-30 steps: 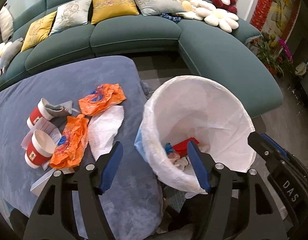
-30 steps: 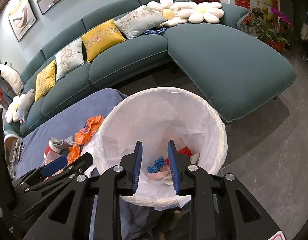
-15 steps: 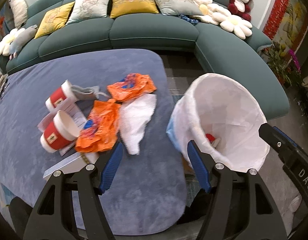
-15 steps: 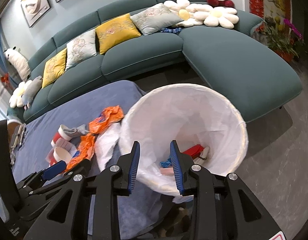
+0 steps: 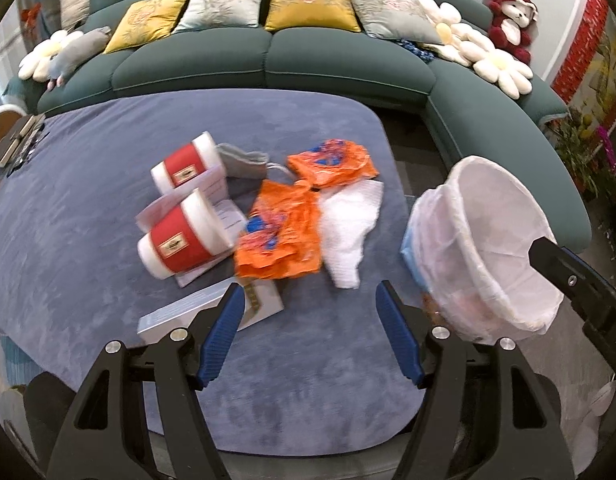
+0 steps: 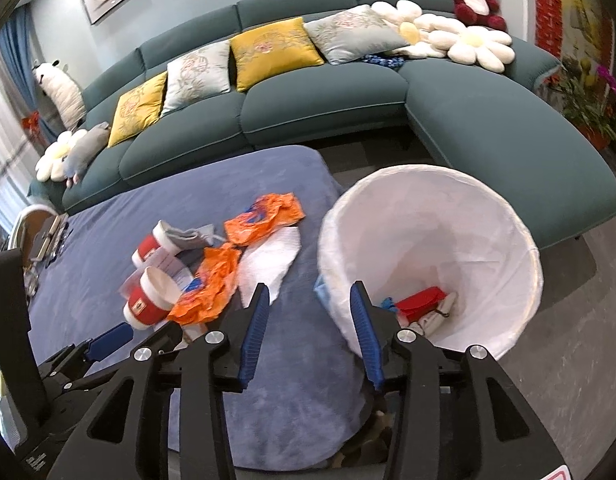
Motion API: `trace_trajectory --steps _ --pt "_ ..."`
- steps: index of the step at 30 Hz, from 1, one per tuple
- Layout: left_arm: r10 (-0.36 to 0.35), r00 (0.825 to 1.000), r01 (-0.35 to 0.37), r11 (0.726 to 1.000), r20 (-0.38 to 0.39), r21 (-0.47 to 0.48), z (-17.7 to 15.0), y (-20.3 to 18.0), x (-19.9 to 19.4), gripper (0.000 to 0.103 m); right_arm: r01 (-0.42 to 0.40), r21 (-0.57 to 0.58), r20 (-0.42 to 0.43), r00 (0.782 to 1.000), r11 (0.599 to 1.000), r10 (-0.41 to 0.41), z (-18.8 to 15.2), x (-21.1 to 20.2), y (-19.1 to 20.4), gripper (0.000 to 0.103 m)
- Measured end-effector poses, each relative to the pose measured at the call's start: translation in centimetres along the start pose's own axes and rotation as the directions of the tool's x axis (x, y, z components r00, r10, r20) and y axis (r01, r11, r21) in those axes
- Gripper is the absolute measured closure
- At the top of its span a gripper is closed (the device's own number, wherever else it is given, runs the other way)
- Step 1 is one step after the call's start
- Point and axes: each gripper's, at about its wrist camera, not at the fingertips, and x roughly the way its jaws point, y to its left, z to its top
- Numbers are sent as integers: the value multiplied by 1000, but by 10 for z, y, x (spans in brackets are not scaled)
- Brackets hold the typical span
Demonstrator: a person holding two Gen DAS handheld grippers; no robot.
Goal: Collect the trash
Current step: 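Withdraw both open grippers from the bin back toward the table, then grasp the orange plastic bag with the right gripper while the left grasps the white box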
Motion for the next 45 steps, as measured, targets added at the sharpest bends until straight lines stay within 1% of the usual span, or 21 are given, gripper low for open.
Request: trace_trajectory --steps 9,13,18,22,25,33,41,44,45 --pt "22 1000 -23 999 -19 -41 -12 45 1 38 -27 -42 -39 999 999 25 -9 11 36 60" --pt "18 999 -21 998 -37 -61 -18 67 4 33 -38 -63 -65 997 997 34 -13 19 54 60" --pt "21 999 -23 998 -48 -56 -25 87 8 32 -46 -81 -94 995 996 38 -16 30 70 59" --pt "21 998 -24 998 -62 -52 -30 103 13 24 -55 -81 -117 992 995 45 -18 42 82 55" --pt "20 997 -23 999 -73 -45 -34 114 19 24 -54 -93 -136 990 994 41 -20 52 90 55" --pt "-31 991 29 999 -127 -21 -39 128 42 24 -47 -95 -191 981 994 29 -19 85 107 55" --pt "-70 983 71 997 -168 1 -35 126 66 25 -36 -89 -244 970 995 13 -14 122 115 55" --pt "-72 982 75 997 -177 11 -35 123 72 28 -35 -81 -265 964 996 12 -12 136 116 55" --pt "-77 980 80 997 -182 13 -34 122 74 32 -35 -77 -273 962 996 13 -12 141 116 55"
